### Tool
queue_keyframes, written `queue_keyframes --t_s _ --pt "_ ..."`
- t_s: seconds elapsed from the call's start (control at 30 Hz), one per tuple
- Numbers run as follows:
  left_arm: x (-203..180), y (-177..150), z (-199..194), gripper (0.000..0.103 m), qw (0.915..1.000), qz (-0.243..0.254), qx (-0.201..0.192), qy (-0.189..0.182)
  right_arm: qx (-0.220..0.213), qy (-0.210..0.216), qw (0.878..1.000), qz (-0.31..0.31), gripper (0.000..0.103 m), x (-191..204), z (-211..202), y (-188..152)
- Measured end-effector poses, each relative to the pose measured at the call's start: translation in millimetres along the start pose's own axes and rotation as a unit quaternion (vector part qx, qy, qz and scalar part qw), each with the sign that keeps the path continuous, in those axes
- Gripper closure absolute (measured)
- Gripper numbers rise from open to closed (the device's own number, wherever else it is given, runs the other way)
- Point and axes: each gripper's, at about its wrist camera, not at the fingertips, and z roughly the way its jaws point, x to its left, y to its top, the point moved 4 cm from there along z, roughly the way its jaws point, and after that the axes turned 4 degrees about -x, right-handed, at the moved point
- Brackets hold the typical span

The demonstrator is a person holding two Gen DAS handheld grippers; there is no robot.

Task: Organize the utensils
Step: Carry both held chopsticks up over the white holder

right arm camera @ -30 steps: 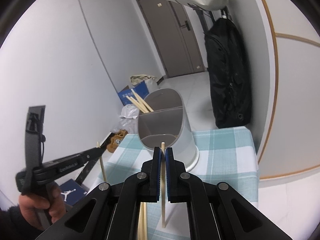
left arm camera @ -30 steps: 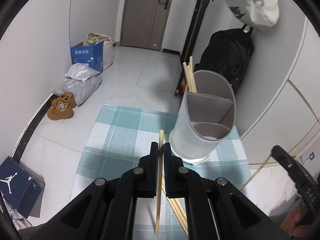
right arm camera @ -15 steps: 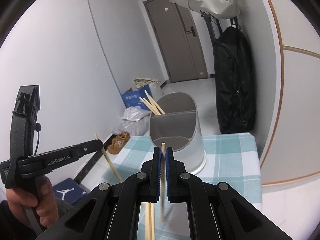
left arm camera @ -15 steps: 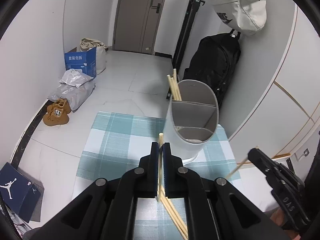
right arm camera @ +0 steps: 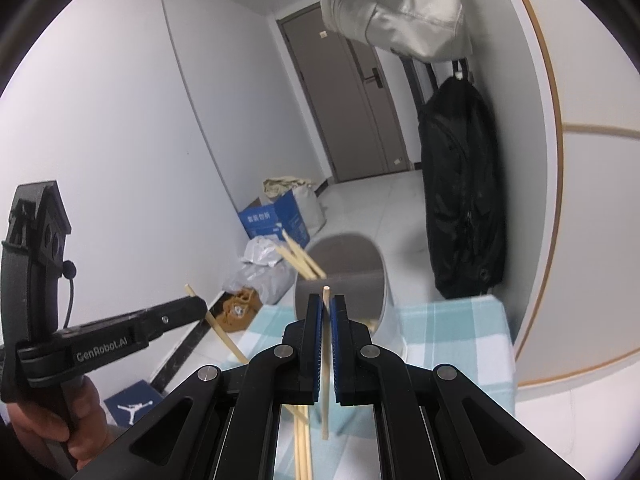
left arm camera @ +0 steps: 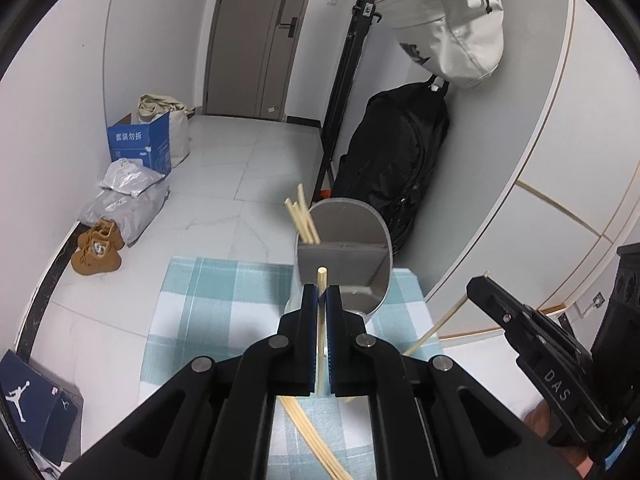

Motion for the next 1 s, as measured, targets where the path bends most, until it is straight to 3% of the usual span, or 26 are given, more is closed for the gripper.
queue_keyframes --t_s 0.2,0.67,1.0 --pt "-9 33 -4 0.103 0.9999 -0.002 -0.001 -0.016 -0.012 -0.003 1.0 -0.024 0.099 3 -1 39" --pt "-13 110 -3 0.103 0.9981 -0.028 -0.045 -0.031 -0.03 -0.004 0.998 -0.053 0.099 10 23 136" --pt "-6 125 36 0.103 0.998 -0.037 -0.043 -0.025 -0.016 -0.014 0.997 -0.074 0.1 3 66 161"
